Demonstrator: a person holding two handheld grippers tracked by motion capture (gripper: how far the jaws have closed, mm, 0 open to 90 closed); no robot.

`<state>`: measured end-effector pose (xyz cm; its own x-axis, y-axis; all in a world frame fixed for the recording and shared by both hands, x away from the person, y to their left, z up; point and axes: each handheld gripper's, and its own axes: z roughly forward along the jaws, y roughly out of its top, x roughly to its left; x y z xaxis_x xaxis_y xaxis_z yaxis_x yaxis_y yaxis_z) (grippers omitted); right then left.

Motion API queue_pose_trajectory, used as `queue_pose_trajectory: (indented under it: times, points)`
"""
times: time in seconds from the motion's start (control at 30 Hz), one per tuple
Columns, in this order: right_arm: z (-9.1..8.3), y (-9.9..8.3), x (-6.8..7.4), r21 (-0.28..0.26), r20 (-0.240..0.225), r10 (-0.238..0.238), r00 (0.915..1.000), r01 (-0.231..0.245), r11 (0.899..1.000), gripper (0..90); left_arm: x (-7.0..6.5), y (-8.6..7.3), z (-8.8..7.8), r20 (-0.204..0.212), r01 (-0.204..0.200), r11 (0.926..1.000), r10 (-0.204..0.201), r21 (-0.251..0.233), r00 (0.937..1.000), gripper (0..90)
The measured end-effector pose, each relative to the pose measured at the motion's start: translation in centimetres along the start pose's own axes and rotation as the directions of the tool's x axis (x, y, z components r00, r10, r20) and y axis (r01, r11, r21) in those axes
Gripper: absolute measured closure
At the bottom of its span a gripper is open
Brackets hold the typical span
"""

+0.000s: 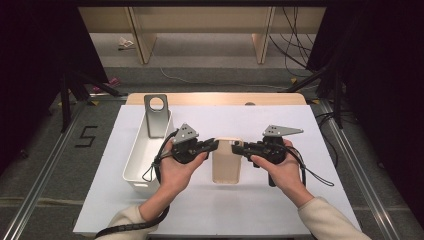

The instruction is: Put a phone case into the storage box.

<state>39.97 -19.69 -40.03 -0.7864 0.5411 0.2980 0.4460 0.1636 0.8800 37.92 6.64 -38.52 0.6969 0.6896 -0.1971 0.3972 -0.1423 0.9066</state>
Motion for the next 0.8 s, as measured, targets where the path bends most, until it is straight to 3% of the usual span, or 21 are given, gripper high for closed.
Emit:
queue_pose_trajectory:
  times: [0.53, 0.8]
  points:
    - [-0.3, 0.2, 0.0, 0.021, 0.036, -0.081, 0.9961, 0.08, 0.997, 31.9, 1.2, 0.7, -1.0, -0.022, -0.002, 0.9998, 0.001, -0.02, 0.9998, 81.9]
    - [-1.1, -0.2, -0.3, 0.025, 0.052, -0.122, 0.9912, 0.121, 0.992, 22.1, 1.9, 1.3, -1.8, -0.029, -0.01, 0.9994, 0.009, -0.032, 0.9995, 81.9]
